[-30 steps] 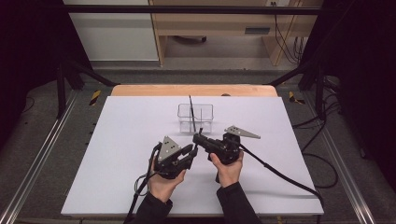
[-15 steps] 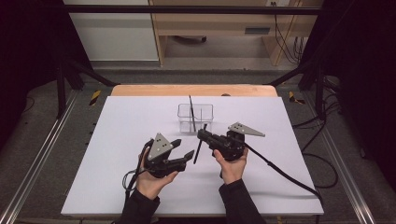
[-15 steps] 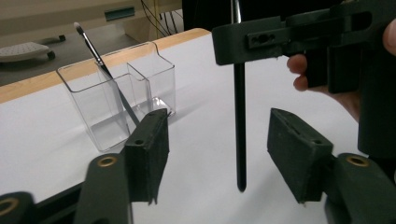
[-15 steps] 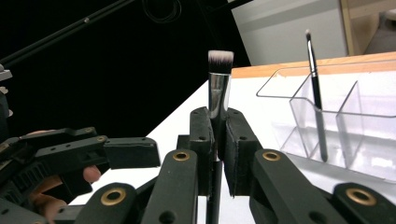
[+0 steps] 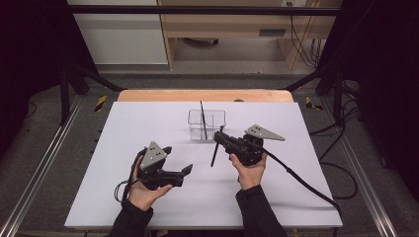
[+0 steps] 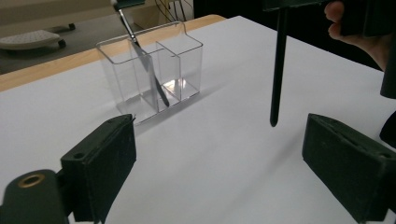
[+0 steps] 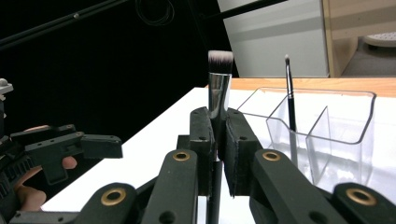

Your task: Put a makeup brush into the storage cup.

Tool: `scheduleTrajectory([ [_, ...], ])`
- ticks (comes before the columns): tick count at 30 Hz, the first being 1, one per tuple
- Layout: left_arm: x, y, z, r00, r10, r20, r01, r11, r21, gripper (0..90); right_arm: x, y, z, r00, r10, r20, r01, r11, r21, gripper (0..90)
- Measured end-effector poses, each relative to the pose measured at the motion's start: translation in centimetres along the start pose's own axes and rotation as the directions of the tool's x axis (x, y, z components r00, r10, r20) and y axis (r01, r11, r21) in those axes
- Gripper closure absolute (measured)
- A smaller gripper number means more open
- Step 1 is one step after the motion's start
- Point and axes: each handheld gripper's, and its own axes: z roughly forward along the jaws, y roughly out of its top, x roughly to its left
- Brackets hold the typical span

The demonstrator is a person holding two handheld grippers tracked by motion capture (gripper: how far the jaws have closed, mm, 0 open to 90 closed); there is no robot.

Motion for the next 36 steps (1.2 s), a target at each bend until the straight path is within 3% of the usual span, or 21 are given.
scheduleTrajectory([
  [20,3.8,-3.2,-3.3,0.9939,-0.051,-0.098,0.051,0.9987,-0.001,7.4,-0.3,1.8,0.6,0.9968,-0.069,0.041,0.07,0.9974,-0.017,83.8],
  [36,5.1,-4.2,-4.2,0.9898,-0.055,-0.132,0.055,0.9985,-0.005,7.0,-0.2,3.9,2.6,0.9895,-0.109,0.095,0.112,0.9932,-0.03,83.8],
])
